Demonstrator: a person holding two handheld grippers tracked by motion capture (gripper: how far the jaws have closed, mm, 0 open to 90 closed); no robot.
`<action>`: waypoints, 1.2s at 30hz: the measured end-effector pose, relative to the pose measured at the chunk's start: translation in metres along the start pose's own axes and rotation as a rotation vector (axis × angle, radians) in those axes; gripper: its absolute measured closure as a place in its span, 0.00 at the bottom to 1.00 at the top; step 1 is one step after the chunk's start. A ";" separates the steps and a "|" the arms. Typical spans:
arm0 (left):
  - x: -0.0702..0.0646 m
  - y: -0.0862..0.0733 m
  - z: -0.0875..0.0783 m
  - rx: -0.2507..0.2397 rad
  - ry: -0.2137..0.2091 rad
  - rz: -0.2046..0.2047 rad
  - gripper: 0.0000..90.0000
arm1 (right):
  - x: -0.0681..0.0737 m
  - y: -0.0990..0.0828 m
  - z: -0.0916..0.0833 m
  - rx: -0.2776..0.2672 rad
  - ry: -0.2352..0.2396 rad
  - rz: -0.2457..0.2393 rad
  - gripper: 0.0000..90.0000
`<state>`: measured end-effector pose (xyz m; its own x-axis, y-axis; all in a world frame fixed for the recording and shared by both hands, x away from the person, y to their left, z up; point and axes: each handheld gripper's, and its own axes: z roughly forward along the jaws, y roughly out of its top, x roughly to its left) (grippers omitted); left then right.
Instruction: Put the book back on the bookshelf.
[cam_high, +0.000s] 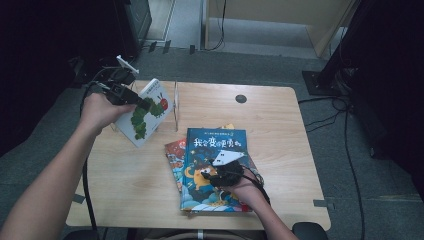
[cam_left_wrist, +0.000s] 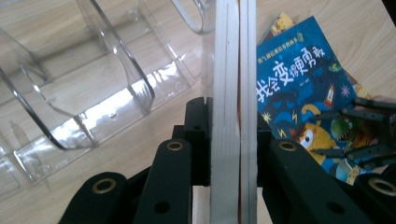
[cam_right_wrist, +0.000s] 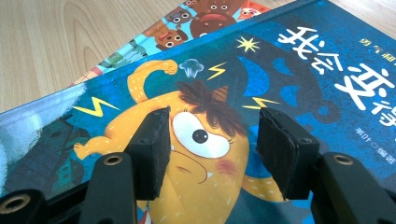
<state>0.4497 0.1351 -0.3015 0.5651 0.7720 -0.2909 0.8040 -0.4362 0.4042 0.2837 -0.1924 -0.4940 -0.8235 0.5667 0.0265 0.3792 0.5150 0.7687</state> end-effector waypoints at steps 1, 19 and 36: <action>0.000 0.003 0.001 -0.001 -0.003 -0.006 0.86 | 0.000 0.000 0.000 0.000 0.000 -0.001 0.50; 0.015 0.037 0.017 0.018 0.053 -0.062 0.86 | 0.000 0.000 0.000 0.000 0.000 0.000 0.50; 0.024 0.061 0.038 0.026 0.099 -0.088 0.86 | 0.000 0.000 0.000 0.002 0.003 0.002 0.50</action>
<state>0.5196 0.1091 -0.3170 0.4721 0.8491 -0.2370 0.8550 -0.3754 0.3580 0.2837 -0.1924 -0.4939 -0.8238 0.5661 0.0299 0.3817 0.5149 0.7676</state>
